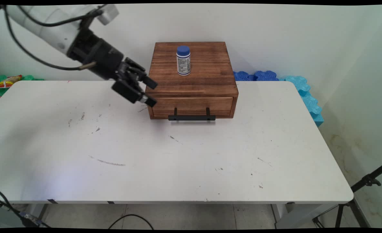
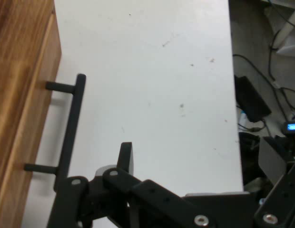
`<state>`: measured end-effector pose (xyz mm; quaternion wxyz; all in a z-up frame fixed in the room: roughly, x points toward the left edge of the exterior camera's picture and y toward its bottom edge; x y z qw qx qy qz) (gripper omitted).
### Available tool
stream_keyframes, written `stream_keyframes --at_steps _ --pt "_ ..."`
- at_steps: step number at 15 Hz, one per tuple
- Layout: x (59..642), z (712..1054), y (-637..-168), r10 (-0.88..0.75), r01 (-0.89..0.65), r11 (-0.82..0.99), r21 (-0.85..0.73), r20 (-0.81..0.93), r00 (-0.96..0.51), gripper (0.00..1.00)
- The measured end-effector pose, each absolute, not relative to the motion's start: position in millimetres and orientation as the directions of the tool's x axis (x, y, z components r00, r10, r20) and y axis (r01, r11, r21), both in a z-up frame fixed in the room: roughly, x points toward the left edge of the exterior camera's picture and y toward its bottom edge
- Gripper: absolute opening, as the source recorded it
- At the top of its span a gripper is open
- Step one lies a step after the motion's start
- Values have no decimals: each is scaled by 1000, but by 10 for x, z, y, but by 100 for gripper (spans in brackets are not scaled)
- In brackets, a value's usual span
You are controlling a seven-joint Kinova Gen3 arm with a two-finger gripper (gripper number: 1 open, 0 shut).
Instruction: Open the drawer
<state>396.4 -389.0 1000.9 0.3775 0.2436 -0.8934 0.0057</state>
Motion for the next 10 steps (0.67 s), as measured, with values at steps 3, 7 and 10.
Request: stream_keyframes --at_steps 3,7,10 --pt "3634 9968 -4067 -435 -459 876 145 649 -625 100" --pt "3213 9795 -4286 -389 -433 898 75 592 -705 100" --pt "2940 9601 -4425 -347 -399 917 25 546 -763 100"
